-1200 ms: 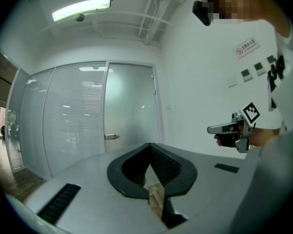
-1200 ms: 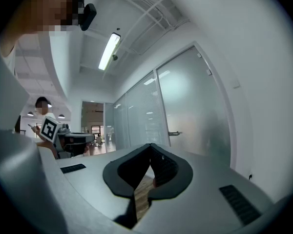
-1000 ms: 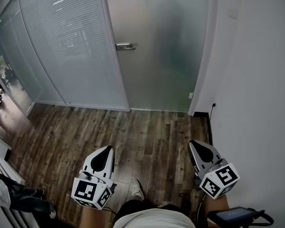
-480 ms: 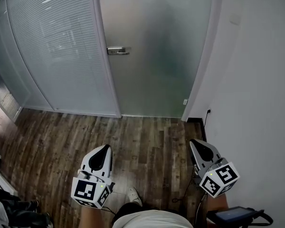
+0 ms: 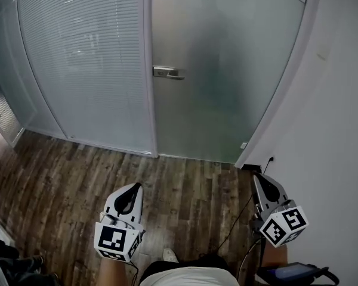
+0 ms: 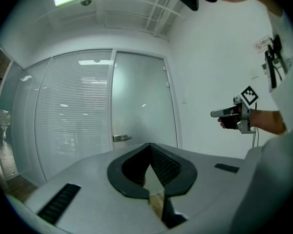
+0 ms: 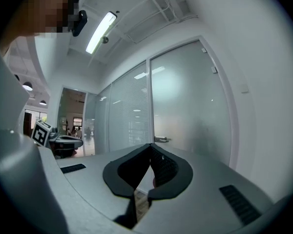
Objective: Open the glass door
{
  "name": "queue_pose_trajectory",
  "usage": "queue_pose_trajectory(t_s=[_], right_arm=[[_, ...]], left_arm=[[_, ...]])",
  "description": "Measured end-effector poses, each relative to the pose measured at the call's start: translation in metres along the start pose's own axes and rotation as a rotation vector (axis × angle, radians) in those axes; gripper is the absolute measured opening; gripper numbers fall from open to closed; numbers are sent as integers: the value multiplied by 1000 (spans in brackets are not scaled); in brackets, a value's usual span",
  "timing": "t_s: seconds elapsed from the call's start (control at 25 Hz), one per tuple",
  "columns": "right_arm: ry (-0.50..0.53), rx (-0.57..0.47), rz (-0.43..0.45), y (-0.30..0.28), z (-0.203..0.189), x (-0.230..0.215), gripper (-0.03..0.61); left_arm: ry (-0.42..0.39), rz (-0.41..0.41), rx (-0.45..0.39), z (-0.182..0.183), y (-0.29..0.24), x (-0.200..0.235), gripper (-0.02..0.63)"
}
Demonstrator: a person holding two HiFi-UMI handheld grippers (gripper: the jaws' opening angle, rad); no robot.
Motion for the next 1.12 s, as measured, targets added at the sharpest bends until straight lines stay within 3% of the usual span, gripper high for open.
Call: queue_pose_trajectory(t_s=[0.44,0.64,0.8,1.0,1.12], right_arm=[[13,31,80,-87,-9,14,2],[24,20,136,-140,-7,6,2],[16,43,151,-185,-7,-23,2],[-41,49,173,-240,-6,-78,2],[-42,54,191,-272,11,-111,2]], left_arm=[[26,-5,-8,-4,-43,48,0],[42,35,-10,-3,-76,73,0],[63,56,-14,7,-122,86,0],[-8,60,10,21,-196,83,0],[26,70,8,36,-239,83,0]])
Point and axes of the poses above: the fingertips, and each gripper's own axes: y backward along the fingers, x to its left, z out of its top, the point moved 3 cm from there along y, backward along the fingers, and after that the axes turned 1 degree about -y, right-handed, at the moved point
